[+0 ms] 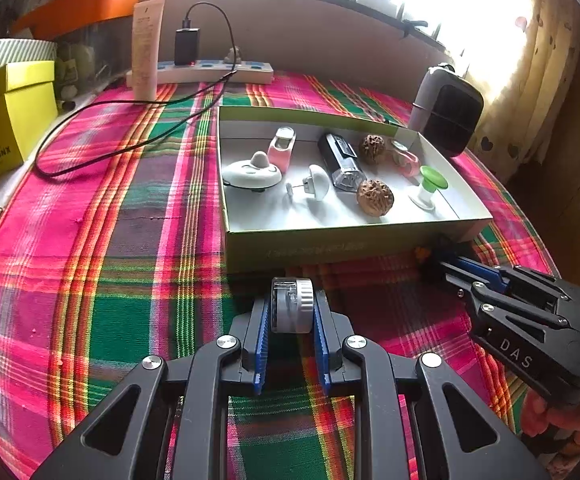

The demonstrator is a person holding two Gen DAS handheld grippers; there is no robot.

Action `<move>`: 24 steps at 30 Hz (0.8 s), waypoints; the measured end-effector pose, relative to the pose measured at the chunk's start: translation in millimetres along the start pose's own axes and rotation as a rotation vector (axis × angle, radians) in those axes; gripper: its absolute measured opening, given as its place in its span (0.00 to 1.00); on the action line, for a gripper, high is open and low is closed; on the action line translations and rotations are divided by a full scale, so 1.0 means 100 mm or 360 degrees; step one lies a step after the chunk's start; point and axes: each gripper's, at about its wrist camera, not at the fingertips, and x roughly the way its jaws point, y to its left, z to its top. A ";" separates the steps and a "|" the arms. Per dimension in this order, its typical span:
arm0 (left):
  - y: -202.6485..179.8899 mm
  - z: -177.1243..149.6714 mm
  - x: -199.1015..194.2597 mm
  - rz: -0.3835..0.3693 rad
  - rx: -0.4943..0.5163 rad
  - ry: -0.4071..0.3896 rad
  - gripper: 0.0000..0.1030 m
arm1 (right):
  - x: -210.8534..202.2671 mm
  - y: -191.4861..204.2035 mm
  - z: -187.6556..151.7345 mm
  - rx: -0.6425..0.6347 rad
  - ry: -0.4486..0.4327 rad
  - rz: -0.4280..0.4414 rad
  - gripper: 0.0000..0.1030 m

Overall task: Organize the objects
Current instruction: 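Close right tool on the blue rope keychain while left tool holds white jar, then carry white jar in left tool and blue keychain in right tool into box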

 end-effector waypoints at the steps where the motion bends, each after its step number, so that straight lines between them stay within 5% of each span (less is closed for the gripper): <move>1: -0.01 0.00 0.00 -0.0002 -0.0001 0.0000 0.18 | -0.01 0.00 -0.01 0.0002 0.0000 0.0001 0.18; 24: -0.07 -0.04 -0.05 0.0108 0.0111 -0.0007 0.17 | -0.06 0.09 -0.09 -0.0023 0.0005 0.0074 0.18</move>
